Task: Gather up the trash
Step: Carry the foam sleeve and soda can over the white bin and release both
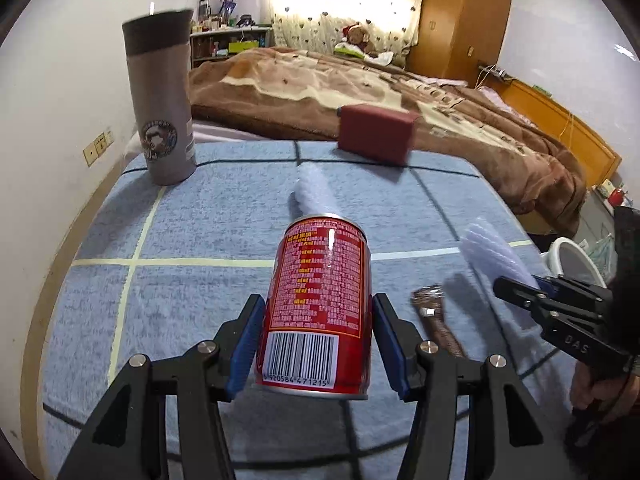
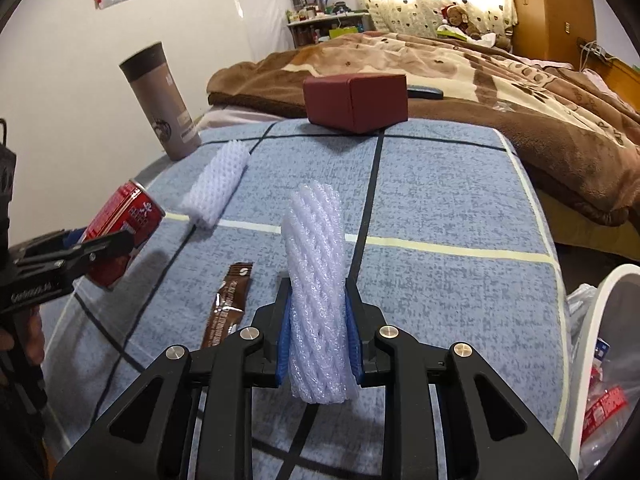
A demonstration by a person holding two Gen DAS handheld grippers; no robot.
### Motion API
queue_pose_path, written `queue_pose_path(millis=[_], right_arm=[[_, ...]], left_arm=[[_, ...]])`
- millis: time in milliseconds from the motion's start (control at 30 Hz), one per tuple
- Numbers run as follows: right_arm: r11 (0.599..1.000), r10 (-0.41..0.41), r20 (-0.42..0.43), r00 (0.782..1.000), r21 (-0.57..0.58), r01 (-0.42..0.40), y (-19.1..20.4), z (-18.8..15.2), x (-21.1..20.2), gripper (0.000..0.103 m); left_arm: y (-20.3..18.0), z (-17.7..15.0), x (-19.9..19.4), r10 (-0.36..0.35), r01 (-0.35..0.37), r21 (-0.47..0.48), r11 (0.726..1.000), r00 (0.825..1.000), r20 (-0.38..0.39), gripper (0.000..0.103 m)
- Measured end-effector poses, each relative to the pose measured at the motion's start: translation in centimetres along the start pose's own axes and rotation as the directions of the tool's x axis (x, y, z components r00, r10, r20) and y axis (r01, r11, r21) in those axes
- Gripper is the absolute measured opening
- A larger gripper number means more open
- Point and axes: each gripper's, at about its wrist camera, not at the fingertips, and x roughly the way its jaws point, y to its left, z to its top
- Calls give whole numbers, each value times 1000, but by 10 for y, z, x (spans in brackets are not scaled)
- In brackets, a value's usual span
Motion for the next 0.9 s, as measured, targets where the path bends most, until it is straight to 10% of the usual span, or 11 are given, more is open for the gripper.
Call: queue_pose_path(millis=[900], right_arm=[[975,-140,133,981,191,113,-82,-34,-98,24]], left_arm=[[-165,-4,-24,-224,218,155,964,974,24,57]])
